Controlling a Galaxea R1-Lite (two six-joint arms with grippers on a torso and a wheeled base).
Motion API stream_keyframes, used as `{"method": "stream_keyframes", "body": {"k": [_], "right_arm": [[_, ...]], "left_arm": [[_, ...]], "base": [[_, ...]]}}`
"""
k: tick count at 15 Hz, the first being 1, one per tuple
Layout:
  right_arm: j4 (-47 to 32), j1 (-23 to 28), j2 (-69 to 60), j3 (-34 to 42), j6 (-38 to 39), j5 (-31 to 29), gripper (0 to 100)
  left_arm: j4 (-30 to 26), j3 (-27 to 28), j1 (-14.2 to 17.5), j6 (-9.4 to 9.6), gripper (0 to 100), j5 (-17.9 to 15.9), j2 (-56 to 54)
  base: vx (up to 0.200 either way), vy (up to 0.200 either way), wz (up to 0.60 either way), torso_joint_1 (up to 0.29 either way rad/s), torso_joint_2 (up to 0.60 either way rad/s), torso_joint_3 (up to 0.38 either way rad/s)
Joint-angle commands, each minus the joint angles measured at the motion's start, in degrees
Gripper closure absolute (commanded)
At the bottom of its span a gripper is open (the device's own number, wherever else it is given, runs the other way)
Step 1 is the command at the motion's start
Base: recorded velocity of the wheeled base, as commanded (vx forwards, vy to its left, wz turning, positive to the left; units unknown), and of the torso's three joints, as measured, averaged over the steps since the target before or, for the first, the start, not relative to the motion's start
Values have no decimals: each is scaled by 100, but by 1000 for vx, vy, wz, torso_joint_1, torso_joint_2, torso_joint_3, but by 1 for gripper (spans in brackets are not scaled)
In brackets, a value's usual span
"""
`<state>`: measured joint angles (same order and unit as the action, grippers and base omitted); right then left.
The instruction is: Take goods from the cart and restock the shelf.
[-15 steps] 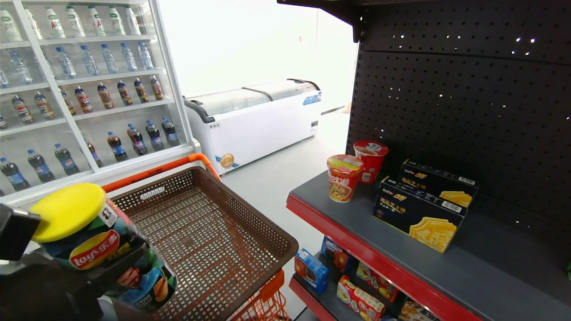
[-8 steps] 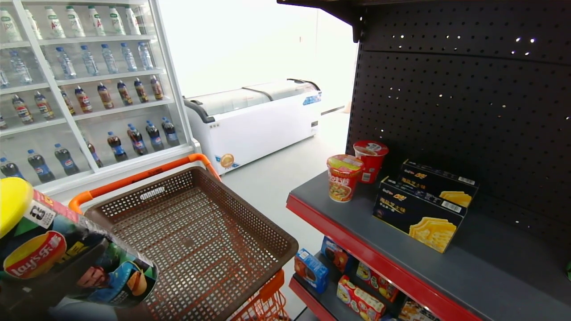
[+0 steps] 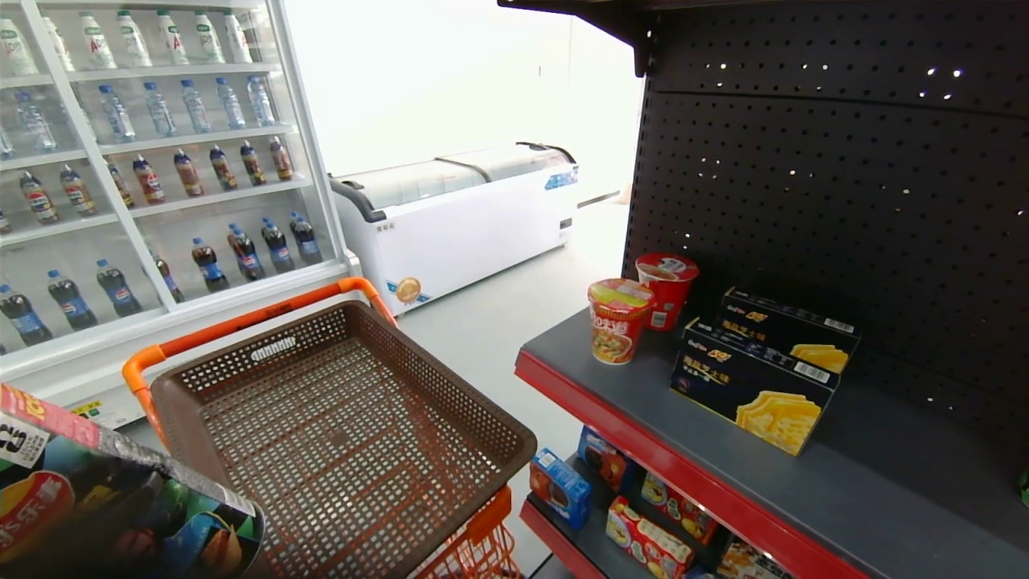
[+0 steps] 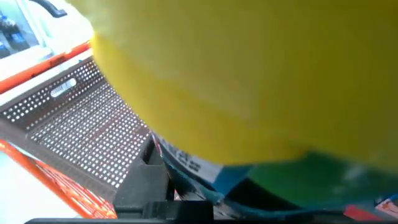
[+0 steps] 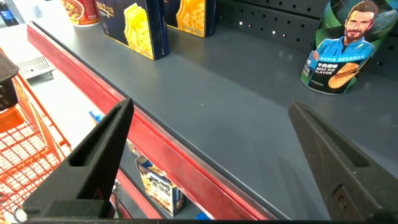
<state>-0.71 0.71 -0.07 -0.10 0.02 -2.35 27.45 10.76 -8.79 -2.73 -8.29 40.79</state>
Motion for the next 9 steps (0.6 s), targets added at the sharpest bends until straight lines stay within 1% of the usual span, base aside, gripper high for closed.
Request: {"method": "stream_keyframes", "body": {"k": [1,4,9], "right_arm": [[0,0,7,1,-2,7,0],[0,0,7,1,-20,121,0],[0,0,7,1,-20,130,0]], "left_arm": [[-56,13,0,18,100,-15,-221],[-65,66,0,-8,100,-15,-203],[-73,13,-9,-17,100,-32,-177]], "base": [[0,0,-600,-2,2,-2],[0,0,-600,2,4,7],[0,0,-600,0,4,3]]}}
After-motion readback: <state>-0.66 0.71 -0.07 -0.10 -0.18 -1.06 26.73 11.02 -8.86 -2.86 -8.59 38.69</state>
